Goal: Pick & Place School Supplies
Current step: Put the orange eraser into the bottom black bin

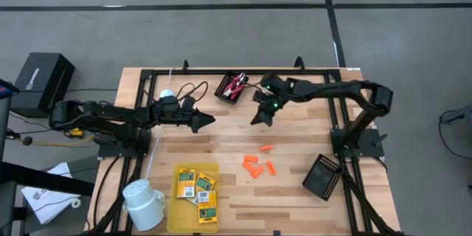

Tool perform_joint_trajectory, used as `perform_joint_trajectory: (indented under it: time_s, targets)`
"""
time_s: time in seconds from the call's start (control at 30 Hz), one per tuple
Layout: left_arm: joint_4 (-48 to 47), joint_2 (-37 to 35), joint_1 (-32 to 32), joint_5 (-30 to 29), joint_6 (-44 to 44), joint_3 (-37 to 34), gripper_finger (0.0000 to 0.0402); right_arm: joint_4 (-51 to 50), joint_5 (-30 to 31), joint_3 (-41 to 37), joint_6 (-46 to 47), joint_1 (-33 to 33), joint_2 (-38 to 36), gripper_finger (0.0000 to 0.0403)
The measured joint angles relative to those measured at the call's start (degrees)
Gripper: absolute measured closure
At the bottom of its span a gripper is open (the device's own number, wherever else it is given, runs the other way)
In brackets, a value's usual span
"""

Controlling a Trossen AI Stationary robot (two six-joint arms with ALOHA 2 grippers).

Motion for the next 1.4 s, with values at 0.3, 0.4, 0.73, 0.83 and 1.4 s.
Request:
perform_joint_trajectory:
  time_s: [0.3,0.4,0.73,0.83,1.4]
  targets:
    - [0.0,0.0,0.0,0.0,2.9,0.0,0.0257,-26.3,15.2,1.5,-4.2,4.8,-11.4,0.0354]
    - [0.0,0.0,0.0,0.0,3.2,0.0,0.0257,-27.0,19.3,1.5,-3.2,7.1,-12.3,0.032]
    - [0.0,0.0,0.0,0.5,3.4,0.0,0.0257,-27.7,21.4,1.5,-2.4,15.2,-9.0,0.0237]
    - [0.0,0.0,-0.1,0.8,4.3,0.0,0.0257,-27.5,21.5,1.5,-2.3,17.3,-7.3,0.0215]
    - [-1.4,0.1,-0.2,3.7,4.4,-0.9,0.0257,-23.6,22.5,5.4,-5.8,19.1,5.2,0.0213]
